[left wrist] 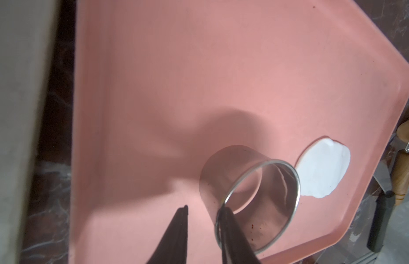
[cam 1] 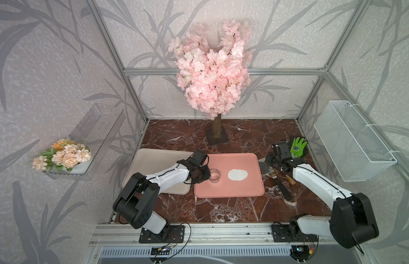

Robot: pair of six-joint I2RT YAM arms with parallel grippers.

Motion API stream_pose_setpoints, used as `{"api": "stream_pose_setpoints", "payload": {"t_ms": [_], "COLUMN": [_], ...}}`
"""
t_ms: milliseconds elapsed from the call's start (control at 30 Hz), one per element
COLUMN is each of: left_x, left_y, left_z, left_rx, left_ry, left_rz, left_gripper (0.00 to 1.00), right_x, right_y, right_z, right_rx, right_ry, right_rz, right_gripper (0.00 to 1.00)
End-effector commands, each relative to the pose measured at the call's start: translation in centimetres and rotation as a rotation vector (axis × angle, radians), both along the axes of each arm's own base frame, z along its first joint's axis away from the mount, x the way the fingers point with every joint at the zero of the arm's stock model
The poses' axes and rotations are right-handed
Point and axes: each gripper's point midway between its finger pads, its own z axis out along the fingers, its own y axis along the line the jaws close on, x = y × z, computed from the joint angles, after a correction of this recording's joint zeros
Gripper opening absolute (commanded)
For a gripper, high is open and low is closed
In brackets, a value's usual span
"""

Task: Roll out the dumpling wrappers from the dough
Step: Pick up the dumpling mold from the work surface.

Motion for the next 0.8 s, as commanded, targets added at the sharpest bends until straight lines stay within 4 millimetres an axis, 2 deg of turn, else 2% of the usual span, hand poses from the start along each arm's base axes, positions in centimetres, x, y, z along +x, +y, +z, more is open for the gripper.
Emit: {"api": "stream_pose_setpoints", "payload": {"t_ms": [0, 167, 300, 433, 567, 667, 767], "left_x": [0.7, 1.3, 1.9, 2.5, 2.8, 3.0, 3.0], "left_y": [-0.4, -0.9, -1.7, -3.7, -6.0, -7.7, -9.3], "left_z": [0.7, 1.6, 3.0, 4.2, 4.2, 4.0, 3.5], "left_rx": [0.013, 0.018, 0.001, -0.018, -0.017, -0.017, -0.02], "left_ry": [-0.019, -0.028, -0.056, -0.078, -0.075, -0.074, -0.065], "left_rz": [-0.01, -0.027, -0.035, -0.066, -0.111, -0.138, -0.163], "left_gripper": [0.19, 0.0, 0.0, 0.0, 0.0, 0.0, 0.0], "right_x": [-0.5, -1.3, -1.8, -2.4, -3.5, -4.2, -4.4], "right_y": [1.6, 4.3, 5.9, 9.3, 12.8, 14.0, 14.4], "right_z": [-0.1, -0.5, -0.3, 0.2, 0.7, 0.9, 1.0], "right_rx": [-0.028, -0.004, 0.07, 0.207, 0.334, 0.37, 0.389], "right_ry": [0.019, 0.033, 0.023, 0.038, 0.084, 0.101, 0.109], "right_rz": [0.063, 0.148, 0.205, 0.344, 0.48, 0.531, 0.546], "right_gripper": [0.48, 0.47, 0.46, 0.39, 0.35, 0.33, 0.29]}}
